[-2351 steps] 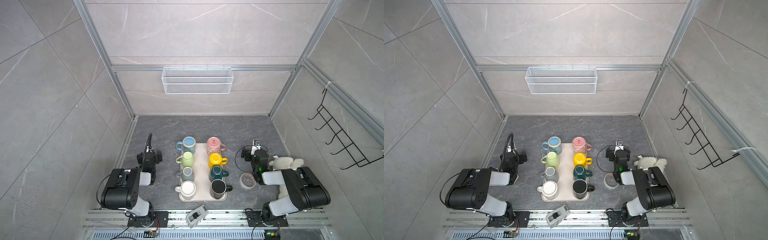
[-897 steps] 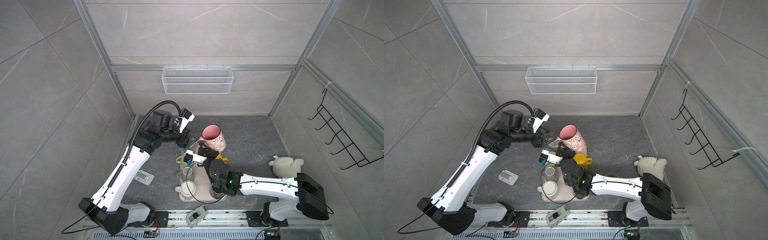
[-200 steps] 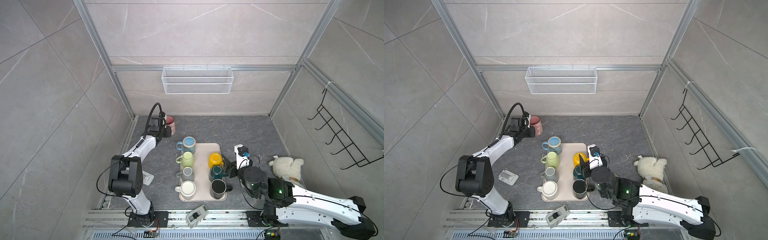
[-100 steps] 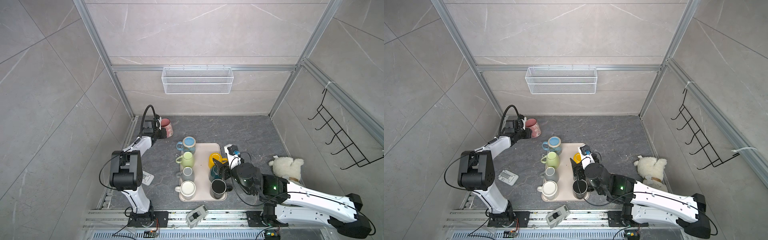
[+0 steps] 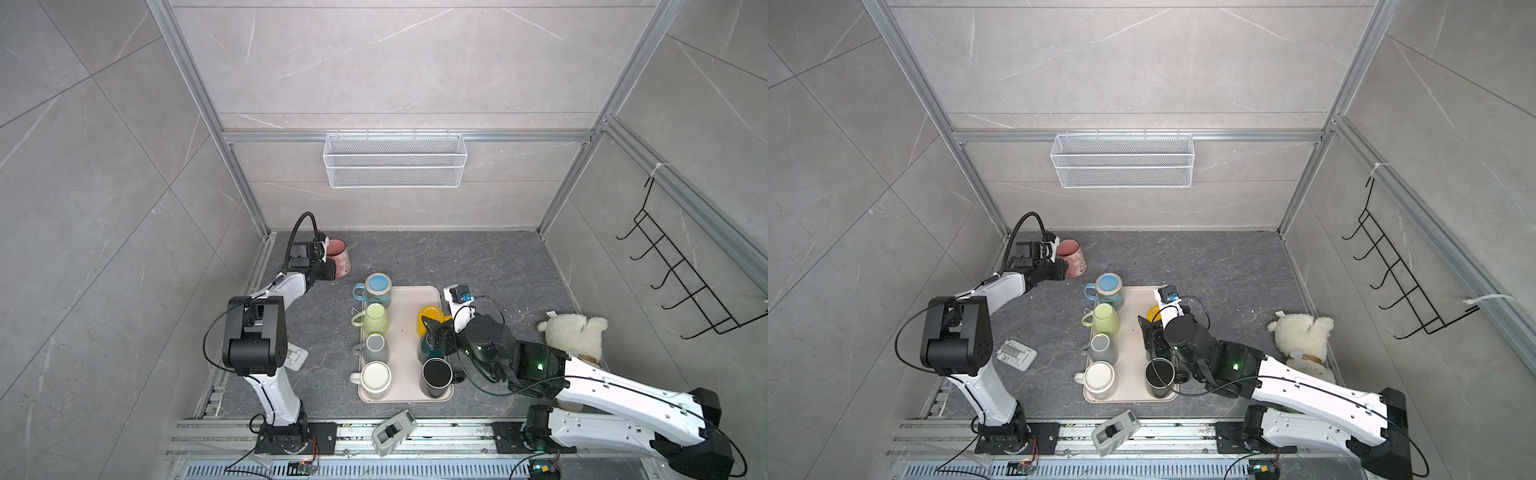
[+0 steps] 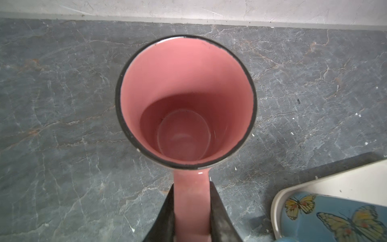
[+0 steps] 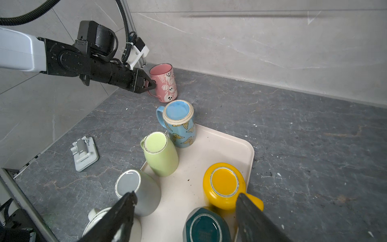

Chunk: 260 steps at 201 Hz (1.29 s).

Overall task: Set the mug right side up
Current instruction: 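Lower the pink mug upright onto the table and open the left gripper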

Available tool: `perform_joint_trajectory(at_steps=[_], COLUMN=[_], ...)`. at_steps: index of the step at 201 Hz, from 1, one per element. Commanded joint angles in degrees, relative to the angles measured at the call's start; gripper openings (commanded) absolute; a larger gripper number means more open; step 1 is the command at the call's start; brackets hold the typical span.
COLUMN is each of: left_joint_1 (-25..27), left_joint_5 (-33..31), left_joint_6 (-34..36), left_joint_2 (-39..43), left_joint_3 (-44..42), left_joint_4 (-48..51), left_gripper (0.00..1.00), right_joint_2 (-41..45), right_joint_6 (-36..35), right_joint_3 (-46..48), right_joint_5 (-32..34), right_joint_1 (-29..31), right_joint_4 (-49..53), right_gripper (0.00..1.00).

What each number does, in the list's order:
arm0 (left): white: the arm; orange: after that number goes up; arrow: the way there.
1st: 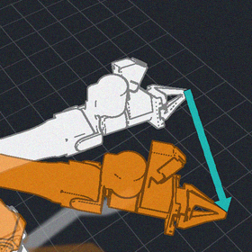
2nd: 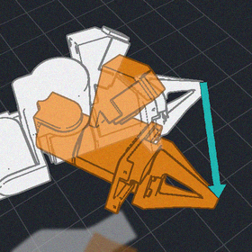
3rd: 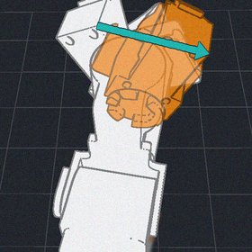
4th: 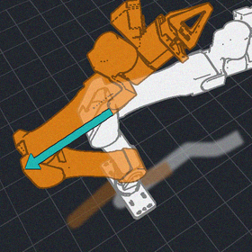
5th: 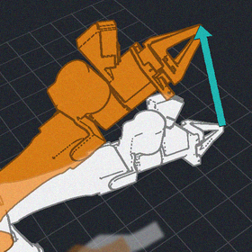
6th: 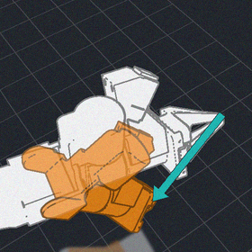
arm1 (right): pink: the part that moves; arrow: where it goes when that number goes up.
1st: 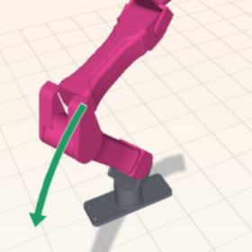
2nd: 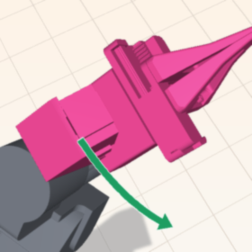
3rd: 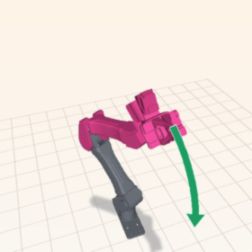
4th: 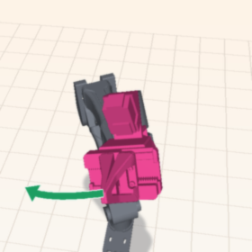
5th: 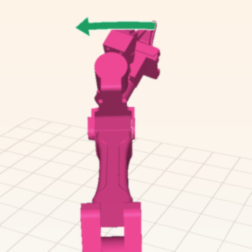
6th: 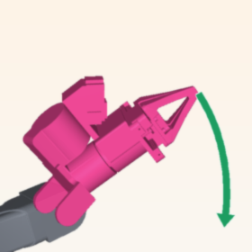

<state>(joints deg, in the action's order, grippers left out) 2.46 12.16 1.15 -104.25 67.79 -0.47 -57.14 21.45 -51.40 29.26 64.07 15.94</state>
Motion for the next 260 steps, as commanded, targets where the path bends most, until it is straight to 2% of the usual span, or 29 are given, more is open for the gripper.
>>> perform_joint_trajectory(at_steps=[1, 40, 52, 105, 160, 182, 218, 245, 260], left_joint_1=[-0.3, -0.1, -0.1, -0.1, -0.2, -0.1, 0.7, 1.2, 1.4], left_joint_5=[0.4, -0.7, -0.6, 0.0, -1.1, -1.3, -3.1, -2.7, -3.3], left_joint_6=[2.2, 2.3, 2.0, 0.5, -0.8, -2.7, -7.6, -14.3, -21.7], left_joint_2=[0.4, -0.4, -0.4, 0.0, 3.0, 7.3, 17.6, 25.5, 28.4], left_joint_3=[1.3, 1.3, 1.2, -0.1, -2.4, -4.3, -6.6, -7.3, -6.9], left_joint_4=[-5.9, -5.0, -4.6, -4.8, -4.0, -3.5, 0.1, 4.2, 8.2], left_gripper=[0.00, 0.00, 0.10, 0.37, 0.56, 0.59, 0.59, 0.59, 0.59], right_joint_2=[-0.8, -1.5, -1.7, -2.5, -2.7, -3.3, -6.7, -10.2, -12.0], right_joint_6=[2.4, 3.2, 3.4, 4.2, 4.7, 5.3, 7.8, 10.6, 12.1], right_joint_3=[-1.6, -1.7, -1.6, -1.2, -0.8, -1.0, -3.0, -5.2, -5.9], right_joint_5=[-2.9, -4.5, -4.8, -6.5, -7.9, -9.7, -17.2, -23.6, -27.9], right_joint_1=[-1.0, -2.3, -2.6, -3.3, -3.7, -4.9, -10.2, -15.5, -18.7], right_joint_4=[1.1, 1.3, 1.5, 0.6, -0.3, -0.5, -1.0, -0.5, -1.1], right_gripper=[0.77, 0.77, 0.77, 0.77, 0.77, 0.78, 0.78, 0.78, 0.78])
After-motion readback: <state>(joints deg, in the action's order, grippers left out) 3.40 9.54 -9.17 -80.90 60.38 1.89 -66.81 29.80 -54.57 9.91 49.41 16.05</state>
